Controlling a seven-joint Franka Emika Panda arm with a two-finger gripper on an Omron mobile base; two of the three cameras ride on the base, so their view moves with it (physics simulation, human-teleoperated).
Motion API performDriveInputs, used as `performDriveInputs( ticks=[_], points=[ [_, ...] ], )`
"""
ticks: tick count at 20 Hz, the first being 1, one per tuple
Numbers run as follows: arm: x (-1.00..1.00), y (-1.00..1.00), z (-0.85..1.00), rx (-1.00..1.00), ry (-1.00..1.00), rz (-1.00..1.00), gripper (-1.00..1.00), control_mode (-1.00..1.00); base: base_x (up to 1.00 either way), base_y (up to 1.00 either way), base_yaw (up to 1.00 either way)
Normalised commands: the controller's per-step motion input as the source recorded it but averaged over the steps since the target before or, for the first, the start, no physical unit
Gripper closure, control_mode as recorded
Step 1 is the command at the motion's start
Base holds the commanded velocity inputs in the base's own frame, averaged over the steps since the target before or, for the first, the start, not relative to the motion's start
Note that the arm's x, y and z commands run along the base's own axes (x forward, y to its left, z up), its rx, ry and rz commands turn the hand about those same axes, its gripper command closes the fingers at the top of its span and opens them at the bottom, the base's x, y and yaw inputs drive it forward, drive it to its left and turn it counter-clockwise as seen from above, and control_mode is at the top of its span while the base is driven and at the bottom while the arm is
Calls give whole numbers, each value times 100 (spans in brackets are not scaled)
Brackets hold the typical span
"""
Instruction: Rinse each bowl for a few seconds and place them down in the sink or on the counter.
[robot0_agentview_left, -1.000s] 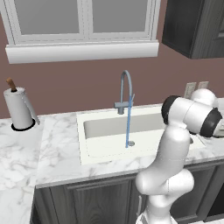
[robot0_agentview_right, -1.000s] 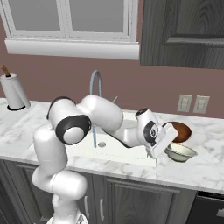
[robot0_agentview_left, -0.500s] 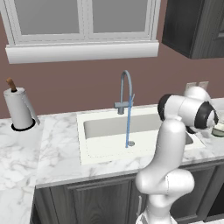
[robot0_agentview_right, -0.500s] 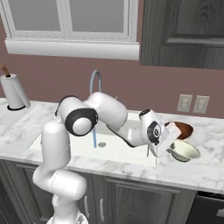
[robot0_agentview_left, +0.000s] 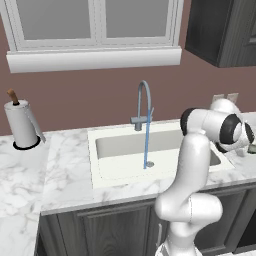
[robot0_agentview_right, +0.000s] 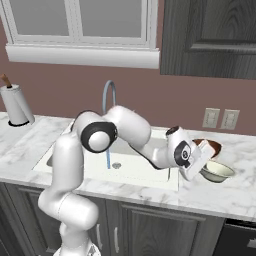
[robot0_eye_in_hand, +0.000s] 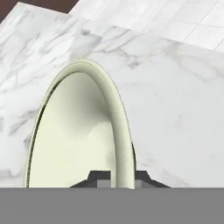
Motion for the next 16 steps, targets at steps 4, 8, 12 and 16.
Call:
performDriveInputs(
  ticks=[4, 8, 12, 16],
  points=[
    [-49, -54, -35, -9, -4, 0, 100, -100, 0, 0, 0],
    [-64, -59, -44, -9, -4, 0, 100, -100, 0, 0, 0],
    [-66, -41, -54, -10, -4, 0, 100, -100, 0, 0, 0],
    [-10, -9, -4, -2, 1, -2, 100, -100, 0, 0, 0]
  ],
)
